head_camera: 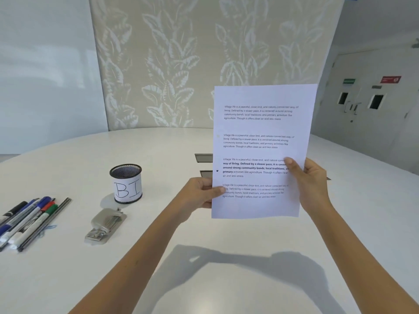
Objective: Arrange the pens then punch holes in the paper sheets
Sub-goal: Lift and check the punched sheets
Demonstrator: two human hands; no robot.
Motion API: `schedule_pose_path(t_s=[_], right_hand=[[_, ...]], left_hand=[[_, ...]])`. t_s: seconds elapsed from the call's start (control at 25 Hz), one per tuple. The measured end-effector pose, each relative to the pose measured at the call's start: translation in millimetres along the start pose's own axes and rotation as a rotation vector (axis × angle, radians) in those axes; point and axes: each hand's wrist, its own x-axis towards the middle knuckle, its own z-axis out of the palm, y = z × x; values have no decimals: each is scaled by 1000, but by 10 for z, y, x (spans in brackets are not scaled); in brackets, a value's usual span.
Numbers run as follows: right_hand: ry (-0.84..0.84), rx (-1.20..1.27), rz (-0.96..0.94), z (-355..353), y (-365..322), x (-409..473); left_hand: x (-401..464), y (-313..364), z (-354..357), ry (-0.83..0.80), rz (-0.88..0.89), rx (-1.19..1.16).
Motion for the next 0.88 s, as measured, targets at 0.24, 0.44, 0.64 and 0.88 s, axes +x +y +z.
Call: schedule_pose_path(t_s=[0.24, 0.44, 0.64, 0.88], right_hand=[[-137, -48, 266, -140, 366, 203], [-233, -295, 457, -182, 891, 230], [-268, -513, 489, -212, 1246, 211], [-267, -755, 408, -232, 1352, 157]], left_hand=[[-63, -236, 199, 73, -171, -15], [-93, -520, 353, 234, -387, 128], [-20, -606, 528, 348, -469, 545], [6, -619, 644, 303, -459, 912]])
